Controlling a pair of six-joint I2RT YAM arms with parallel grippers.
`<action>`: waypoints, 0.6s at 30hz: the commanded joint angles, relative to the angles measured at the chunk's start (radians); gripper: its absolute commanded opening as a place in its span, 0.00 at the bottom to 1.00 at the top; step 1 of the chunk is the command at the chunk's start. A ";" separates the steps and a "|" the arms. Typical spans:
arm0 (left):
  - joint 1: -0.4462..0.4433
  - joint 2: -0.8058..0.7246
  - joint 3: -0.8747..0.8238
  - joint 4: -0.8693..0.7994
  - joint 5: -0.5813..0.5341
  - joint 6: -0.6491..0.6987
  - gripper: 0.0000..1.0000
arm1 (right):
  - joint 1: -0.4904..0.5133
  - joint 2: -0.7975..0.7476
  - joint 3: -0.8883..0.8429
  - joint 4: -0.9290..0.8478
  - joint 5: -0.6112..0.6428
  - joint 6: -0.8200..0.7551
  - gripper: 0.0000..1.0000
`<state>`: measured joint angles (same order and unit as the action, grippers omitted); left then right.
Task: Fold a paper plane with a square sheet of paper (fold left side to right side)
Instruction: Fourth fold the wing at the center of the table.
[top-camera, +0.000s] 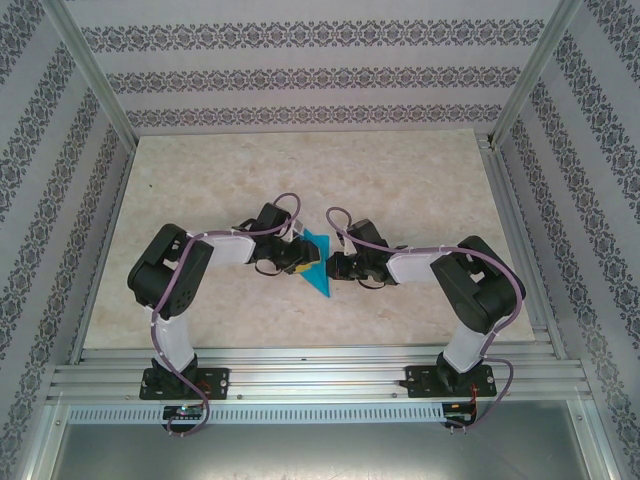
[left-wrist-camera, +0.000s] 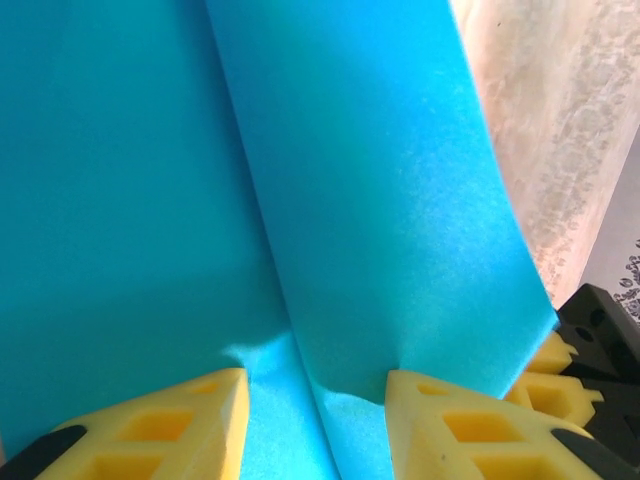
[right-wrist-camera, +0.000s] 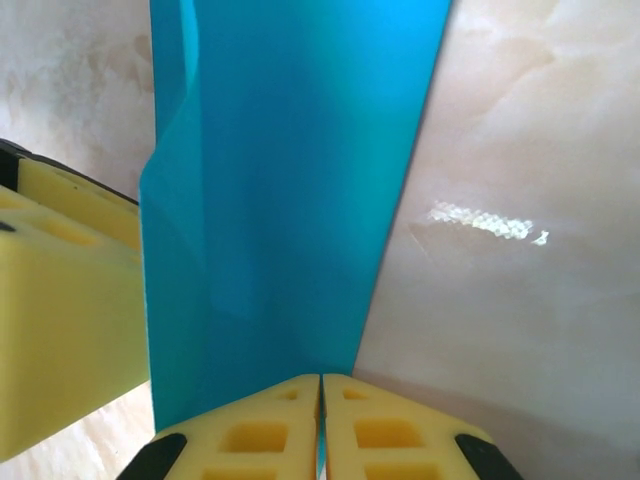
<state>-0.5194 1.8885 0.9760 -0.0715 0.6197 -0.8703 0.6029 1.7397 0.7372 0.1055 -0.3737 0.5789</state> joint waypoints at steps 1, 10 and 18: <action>-0.008 0.078 -0.011 -0.077 -0.114 0.001 0.42 | -0.015 -0.042 -0.019 0.031 -0.028 0.002 0.11; -0.018 0.084 0.014 -0.152 -0.149 0.043 0.42 | -0.045 -0.141 -0.039 0.000 -0.057 -0.002 0.22; -0.019 0.089 0.015 -0.148 -0.149 0.043 0.42 | -0.071 -0.099 -0.067 0.212 -0.174 0.133 0.27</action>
<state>-0.5270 1.9022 1.0157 -0.1284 0.5938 -0.8612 0.5533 1.6165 0.6895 0.1822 -0.4812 0.6407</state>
